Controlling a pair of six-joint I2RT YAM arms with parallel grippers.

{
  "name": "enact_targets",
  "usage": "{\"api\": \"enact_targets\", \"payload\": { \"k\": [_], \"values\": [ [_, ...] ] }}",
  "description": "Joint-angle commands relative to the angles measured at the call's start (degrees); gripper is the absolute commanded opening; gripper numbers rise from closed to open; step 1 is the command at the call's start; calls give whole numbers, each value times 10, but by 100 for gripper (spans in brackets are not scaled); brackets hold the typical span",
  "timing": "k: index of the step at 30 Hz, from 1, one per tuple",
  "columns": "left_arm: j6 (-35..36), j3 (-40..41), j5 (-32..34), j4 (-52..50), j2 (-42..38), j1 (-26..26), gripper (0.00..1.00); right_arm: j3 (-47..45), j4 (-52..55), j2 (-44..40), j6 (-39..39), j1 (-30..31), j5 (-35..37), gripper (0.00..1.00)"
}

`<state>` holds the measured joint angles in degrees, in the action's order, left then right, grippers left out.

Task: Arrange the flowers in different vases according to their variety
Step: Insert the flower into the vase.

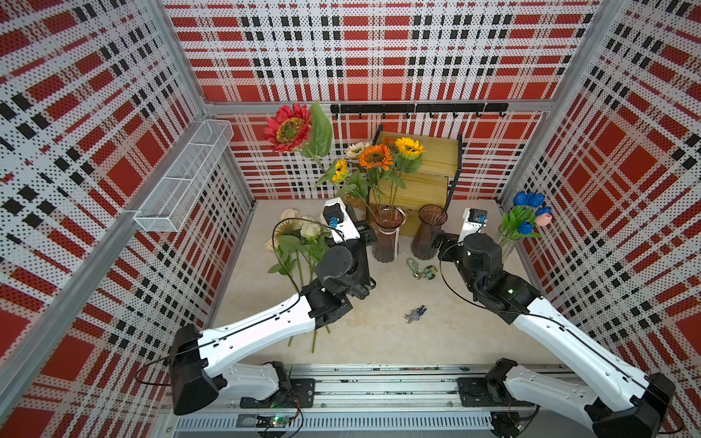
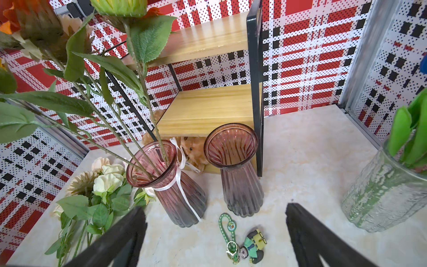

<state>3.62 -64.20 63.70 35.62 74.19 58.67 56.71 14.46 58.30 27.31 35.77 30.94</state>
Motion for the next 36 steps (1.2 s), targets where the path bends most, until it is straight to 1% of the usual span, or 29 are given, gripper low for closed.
{"api": "enact_targets", "payload": {
  "k": [1,10,22,30,36],
  "values": [
    [28,8,-32,122,18,-14,0,-2,14,-15,0,-10,11,100],
    [21,11,-62,228,84,-46,0,14,28,-13,-7,-21,5,100],
    [38,-24,-71,342,205,-63,0,54,67,-17,-25,-36,-8,100],
    [47,-56,-73,374,276,-72,0,61,87,-26,-28,-38,-6,100],
    [65,-79,-73,378,274,-71,0,53,83,-26,-20,-39,-9,100]
  ]
}}
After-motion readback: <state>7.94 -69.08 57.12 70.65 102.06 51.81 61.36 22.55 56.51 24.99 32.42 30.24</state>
